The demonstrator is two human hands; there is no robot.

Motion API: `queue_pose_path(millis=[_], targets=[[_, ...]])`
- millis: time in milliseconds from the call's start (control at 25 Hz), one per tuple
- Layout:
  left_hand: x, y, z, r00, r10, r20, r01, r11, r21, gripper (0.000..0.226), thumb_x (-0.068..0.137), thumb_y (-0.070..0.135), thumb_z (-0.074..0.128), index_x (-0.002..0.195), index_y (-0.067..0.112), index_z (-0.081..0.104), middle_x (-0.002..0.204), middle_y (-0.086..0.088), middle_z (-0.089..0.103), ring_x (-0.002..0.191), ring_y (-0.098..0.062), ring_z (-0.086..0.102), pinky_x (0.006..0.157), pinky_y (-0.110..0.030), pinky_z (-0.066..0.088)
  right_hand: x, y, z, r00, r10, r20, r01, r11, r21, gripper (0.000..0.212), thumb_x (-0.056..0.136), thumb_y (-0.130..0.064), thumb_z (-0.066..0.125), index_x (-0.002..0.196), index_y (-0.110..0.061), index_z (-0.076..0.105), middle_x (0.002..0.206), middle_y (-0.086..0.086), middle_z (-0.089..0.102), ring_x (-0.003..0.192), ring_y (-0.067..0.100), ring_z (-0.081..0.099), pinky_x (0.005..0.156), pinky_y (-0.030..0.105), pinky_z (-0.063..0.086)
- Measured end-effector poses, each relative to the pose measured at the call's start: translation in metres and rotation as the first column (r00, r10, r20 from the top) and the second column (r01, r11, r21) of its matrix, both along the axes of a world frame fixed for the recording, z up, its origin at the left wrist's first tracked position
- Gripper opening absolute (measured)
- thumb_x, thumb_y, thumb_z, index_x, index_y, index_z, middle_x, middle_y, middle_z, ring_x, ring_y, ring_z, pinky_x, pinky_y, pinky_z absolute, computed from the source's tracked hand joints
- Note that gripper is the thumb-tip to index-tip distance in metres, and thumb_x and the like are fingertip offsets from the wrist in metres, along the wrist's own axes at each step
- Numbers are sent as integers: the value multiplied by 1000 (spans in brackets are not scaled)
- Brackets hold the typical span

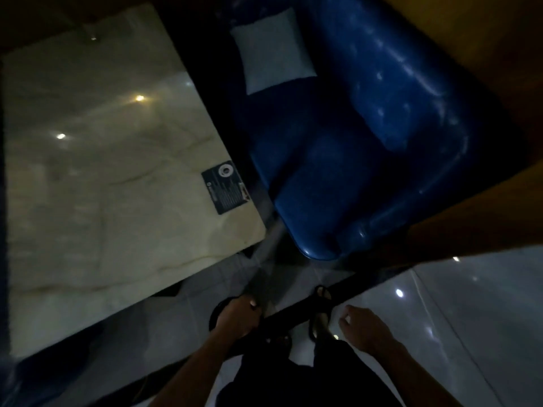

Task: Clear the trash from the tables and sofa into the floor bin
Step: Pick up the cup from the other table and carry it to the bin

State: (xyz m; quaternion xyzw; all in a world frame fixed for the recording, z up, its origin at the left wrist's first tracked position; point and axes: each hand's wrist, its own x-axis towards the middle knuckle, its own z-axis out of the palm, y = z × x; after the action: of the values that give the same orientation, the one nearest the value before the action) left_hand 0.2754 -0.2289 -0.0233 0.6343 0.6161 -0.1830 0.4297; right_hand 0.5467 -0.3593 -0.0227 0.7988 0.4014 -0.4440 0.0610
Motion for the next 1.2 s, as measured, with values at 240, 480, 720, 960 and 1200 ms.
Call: queue_pose_path(millis=[240,480,720,960,1200], targets=[[20,40,25,960,275,-61,-259,948,186,32,89,41,47,105,22,66,114,-6,69,102,-28,66,79,-33,51,23,120,7,944,328,-33,-326,944,44,29,91,-38,50,100,-16,66,108,11,71,101,28,67,80,30,49],[-5,118,21,902,421,-94,-345,834,430,55,83,54,60,125,20,53,130,-10,51,122,-32,50,92,-46,50,-18,220,12,837,542,-82,-535,840,86,25,91,-41,48,92,-22,64,101,2,71,98,25,67,75,29,47],[-54,196,-29,839,530,-126,-455,809,371,113,68,75,65,153,40,-1,163,-11,-17,148,-45,-5,112,-63,26,-72,318,1,672,737,-73,-736,676,44,25,91,-44,46,95,-24,61,99,0,69,92,23,66,74,36,52],[-65,215,-48,806,575,-141,-531,807,257,120,65,72,70,151,47,-10,160,-9,-28,146,-49,-13,110,-70,24,-101,403,0,538,841,-59,-842,539,-2,30,94,-41,41,96,-19,61,94,4,66,84,25,63,73,40,55],[-61,219,-50,773,623,-120,-587,773,240,122,70,58,76,149,46,-15,157,-10,-36,145,-46,-24,113,-70,17,-137,531,-5,421,890,174,-887,365,282,41,89,-47,56,121,-21,54,126,7,52,120,28,49,95,42,48]])
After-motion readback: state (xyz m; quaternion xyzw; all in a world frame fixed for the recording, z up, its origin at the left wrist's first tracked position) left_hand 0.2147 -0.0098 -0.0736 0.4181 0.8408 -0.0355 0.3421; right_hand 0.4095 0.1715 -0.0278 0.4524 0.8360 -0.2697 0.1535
